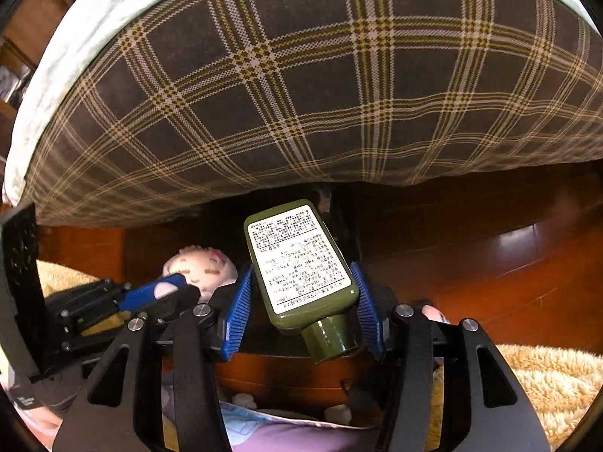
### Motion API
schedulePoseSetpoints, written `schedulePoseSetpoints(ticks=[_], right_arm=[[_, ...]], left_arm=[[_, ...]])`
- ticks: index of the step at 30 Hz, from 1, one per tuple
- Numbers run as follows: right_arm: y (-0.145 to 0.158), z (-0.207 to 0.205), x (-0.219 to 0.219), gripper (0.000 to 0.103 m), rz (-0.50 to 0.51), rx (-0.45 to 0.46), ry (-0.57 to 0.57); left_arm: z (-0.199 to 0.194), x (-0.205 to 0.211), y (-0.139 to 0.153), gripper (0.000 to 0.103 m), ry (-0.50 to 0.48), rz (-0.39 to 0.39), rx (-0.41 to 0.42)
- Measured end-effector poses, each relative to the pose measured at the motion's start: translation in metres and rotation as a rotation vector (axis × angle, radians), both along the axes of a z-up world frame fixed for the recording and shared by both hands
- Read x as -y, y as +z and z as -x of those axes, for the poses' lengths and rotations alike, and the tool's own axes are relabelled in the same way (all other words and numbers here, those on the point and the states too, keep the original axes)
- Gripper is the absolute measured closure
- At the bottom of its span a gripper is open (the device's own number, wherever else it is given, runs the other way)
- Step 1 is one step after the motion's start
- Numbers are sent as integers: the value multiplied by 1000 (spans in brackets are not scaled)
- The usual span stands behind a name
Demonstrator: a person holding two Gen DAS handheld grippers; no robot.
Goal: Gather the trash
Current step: 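Open both tools over the bin to drop the bottle and doll, then raise both tools back over the bed items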
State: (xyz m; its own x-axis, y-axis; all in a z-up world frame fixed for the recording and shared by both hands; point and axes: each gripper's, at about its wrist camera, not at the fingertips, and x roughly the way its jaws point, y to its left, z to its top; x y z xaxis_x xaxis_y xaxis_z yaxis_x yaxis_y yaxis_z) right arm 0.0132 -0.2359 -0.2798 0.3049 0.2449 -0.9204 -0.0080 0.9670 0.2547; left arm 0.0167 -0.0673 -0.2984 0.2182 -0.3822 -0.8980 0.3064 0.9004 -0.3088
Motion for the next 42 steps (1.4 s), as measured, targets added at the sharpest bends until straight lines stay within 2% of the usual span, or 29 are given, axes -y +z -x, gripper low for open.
schedulePoseSetpoints(ticks=[7, 11, 19, 21, 24, 28, 33, 38, 42], right_arm=[[-3, -10, -14, 50, -13, 5, 5], [4, -11, -8, 36, -23, 18, -13], [16, -9, 14, 27, -7, 53, -55], [21, -9, 18, 23, -11, 65, -62], [30, -5, 22, 21, -23, 92, -64], [56, -1, 19, 21, -72, 161, -67], [118, -4, 24, 21, -49, 284, -70], [166, -30, 30, 21, -26, 354, -70], [193, -61, 23, 21, 0, 395, -57]], left_arm=[[-1, -5, -6, 84, 12, -23, -9], [2, -13, -4, 65, 23, -25, 4], [2, -33, 8, 45, 86, -37, 24], [2, -39, 13, 36, 106, -40, 32], [4, -44, 22, 28, 117, -35, 49], [6, -51, 51, 22, 127, -25, 98], [2, -58, 100, 22, 138, -24, 194], [-15, -64, 150, 22, 159, -15, 290], [-44, -67, 188, 22, 171, -30, 362]])
